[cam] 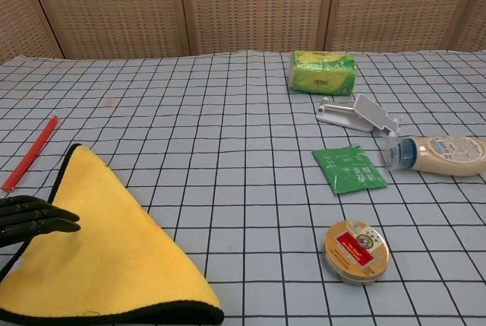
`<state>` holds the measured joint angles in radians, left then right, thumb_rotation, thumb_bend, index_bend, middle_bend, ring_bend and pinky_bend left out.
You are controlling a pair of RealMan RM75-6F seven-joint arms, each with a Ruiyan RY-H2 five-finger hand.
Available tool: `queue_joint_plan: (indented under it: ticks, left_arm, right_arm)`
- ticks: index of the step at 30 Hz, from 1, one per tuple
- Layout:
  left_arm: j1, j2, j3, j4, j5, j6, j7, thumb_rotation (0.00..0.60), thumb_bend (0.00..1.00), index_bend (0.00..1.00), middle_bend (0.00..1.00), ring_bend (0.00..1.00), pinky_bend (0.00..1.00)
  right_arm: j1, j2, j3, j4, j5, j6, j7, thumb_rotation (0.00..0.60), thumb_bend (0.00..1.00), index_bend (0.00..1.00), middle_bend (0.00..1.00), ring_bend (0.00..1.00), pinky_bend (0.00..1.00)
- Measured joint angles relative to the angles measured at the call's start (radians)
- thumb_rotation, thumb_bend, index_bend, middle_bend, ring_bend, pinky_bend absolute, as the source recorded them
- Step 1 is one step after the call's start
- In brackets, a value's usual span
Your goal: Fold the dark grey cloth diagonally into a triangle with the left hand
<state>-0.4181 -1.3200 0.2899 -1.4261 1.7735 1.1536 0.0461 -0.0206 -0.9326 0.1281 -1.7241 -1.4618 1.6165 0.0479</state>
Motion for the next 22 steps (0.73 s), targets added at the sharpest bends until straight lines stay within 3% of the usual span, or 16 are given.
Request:
queue_joint_plan:
  ticks: [11,17,22]
  left_arm:
    - [0.071,0.129,0.008,-0.019,0.027,0.206,-0.098,0.6,0.24,0.0,0.0,0.0,0.0]
    - [0.127,0.206,-0.032,-0.06,-0.021,0.333,-0.14,0.6,0.24,0.0,0.0,0.0,0.0]
    - [0.188,0.254,-0.101,-0.156,-0.141,0.404,-0.126,0.6,0.24,0.0,0.0,0.0,0.0]
  right_arm:
    - [-0.004,0.001,-0.008,-0.008,-0.025,0.012,-0.005,0.6,0.0,0.05,0.0,0.0,0.0]
    - [-0.003,-0.002,-0.012,-0.01,-0.031,0.009,-0.011,0.6,0.0,0.05,0.0,0.0,0.0]
    - [-0.001,-0.007,-0.014,-0.006,-0.032,0.007,-0.015,0.6,0.0,0.05,0.0,0.0,0.0]
